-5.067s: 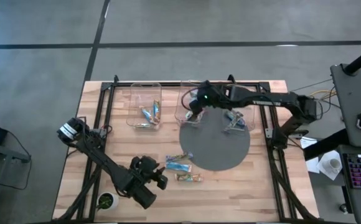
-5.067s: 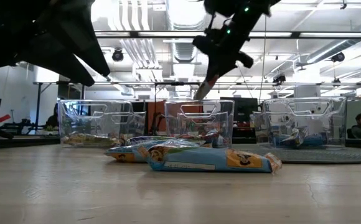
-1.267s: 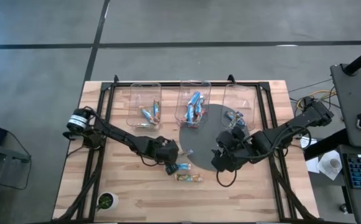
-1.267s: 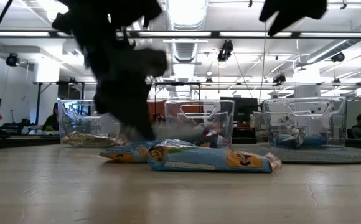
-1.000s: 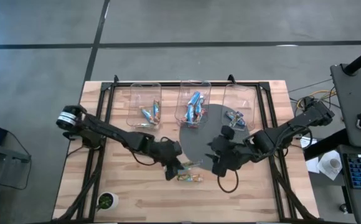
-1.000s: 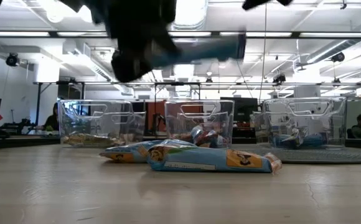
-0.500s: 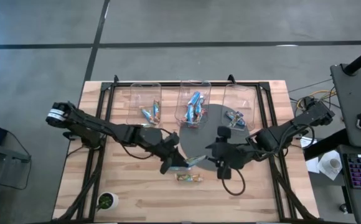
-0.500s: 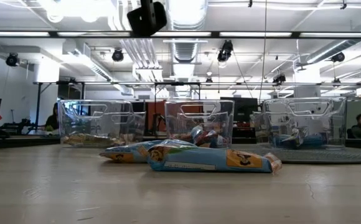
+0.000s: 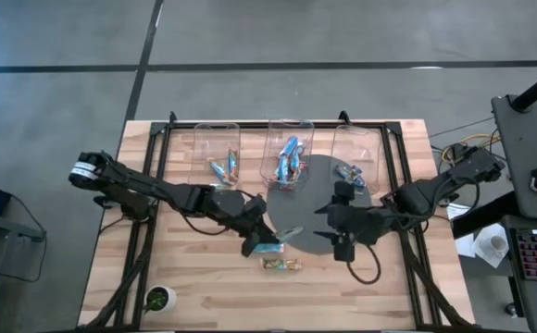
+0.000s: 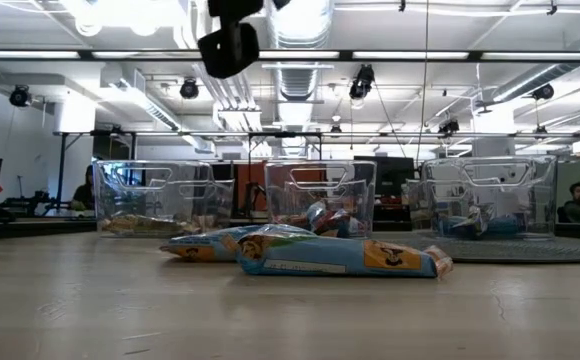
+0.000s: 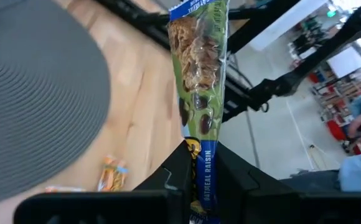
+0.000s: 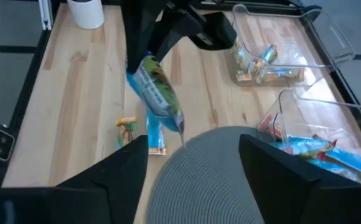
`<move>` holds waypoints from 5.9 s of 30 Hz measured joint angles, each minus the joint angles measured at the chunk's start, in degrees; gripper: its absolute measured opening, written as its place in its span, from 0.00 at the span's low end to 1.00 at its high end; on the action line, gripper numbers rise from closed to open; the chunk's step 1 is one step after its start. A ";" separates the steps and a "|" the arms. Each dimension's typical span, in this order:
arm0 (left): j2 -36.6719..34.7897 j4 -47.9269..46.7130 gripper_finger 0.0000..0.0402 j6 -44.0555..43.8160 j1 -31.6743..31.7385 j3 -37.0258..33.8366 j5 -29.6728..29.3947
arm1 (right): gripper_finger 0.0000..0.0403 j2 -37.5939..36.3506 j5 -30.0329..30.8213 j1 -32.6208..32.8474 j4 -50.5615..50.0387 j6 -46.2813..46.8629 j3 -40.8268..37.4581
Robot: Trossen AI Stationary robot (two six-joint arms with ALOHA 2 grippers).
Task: Pick and place Granola Bars by type
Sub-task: Put the blue granola bar into the right transparent bin, then put the yellow granola bar into the left transparent bin
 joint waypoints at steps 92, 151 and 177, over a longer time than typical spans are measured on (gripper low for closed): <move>1.04 0.04 0.26 -4.22 0.42 0.13 -8.70 | 0.11 6.84 -8.09 -7.54 7.58 -11.45 -0.14; -4.03 -14.41 0.26 -6.79 -1.68 0.02 -19.20 | 0.10 -7.30 5.51 -47.39 -14.03 12.05 -26.57; -3.70 -13.79 0.26 -20.70 -2.55 -8.17 -21.05 | 0.61 -7.80 -16.60 -30.35 -1.65 5.01 -25.42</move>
